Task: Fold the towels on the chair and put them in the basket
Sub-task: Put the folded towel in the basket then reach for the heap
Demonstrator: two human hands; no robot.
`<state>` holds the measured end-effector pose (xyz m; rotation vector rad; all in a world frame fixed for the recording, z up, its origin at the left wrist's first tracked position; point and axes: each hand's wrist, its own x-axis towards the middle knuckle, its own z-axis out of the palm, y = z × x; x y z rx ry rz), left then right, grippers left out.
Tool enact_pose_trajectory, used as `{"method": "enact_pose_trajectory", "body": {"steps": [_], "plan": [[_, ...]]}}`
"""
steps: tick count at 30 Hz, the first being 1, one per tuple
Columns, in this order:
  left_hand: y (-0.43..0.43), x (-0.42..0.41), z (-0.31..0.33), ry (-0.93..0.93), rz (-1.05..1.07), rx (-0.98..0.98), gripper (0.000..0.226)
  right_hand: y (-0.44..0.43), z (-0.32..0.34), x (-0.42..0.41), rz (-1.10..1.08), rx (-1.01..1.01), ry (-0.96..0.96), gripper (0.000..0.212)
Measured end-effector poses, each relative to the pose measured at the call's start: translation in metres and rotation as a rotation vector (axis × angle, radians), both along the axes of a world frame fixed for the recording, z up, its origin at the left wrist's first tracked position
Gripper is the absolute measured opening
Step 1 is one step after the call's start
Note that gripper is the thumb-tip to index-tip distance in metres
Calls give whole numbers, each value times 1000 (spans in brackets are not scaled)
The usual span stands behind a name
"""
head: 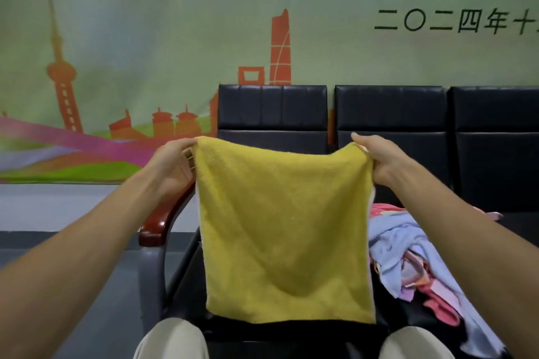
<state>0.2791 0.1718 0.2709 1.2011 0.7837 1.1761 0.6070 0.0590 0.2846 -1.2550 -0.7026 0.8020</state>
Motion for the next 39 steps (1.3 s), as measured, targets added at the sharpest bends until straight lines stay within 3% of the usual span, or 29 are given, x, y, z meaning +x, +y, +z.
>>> {"method": "enact_pose_trajectory", "body": {"steps": [1, 3, 7, 10, 13, 15, 17, 20, 22, 24, 28, 33, 39], "plan": [[0, 0, -1, -1, 9, 5, 15, -5, 3, 0, 97, 23, 37, 24], [1, -2, -3, 24, 77, 28, 17, -10, 5, -1, 134, 54, -68, 23], [7, -6, -12, 252, 309, 142, 20, 0, -4, 6, -267, -60, -809, 22], [12, -12, -20, 407, 380, 229, 20, 7, -10, 7, -372, -94, -1044, 16], [17, -15, -23, 439, 409, 230, 17, 15, -13, 9, -367, -152, -979, 13], [18, -14, -22, 375, 426, 207, 15, 21, -13, 7, -313, -124, -716, 16], [16, -14, -19, 233, 416, 149, 29, 21, -12, 3, -215, -15, -429, 16], [12, -18, -15, 116, 305, 116, 27, 10, -8, -3, -40, 98, -257, 15], [7, -22, -13, 211, 243, 164, 24, 5, -8, 0, 38, 93, -336, 31], [5, -25, -13, 449, 302, 302, 25, 6, -11, 2, -49, 28, -530, 37], [-2, -19, -12, 806, 572, 595, 22, 6, -15, 0, -304, 33, -824, 21], [-10, -13, -14, 804, 589, 631, 22, 1, -26, -1, -408, 97, -974, 15], [-16, -11, -23, 693, 435, 513, 20, -10, -42, -1, -327, 66, -883, 14]]}}
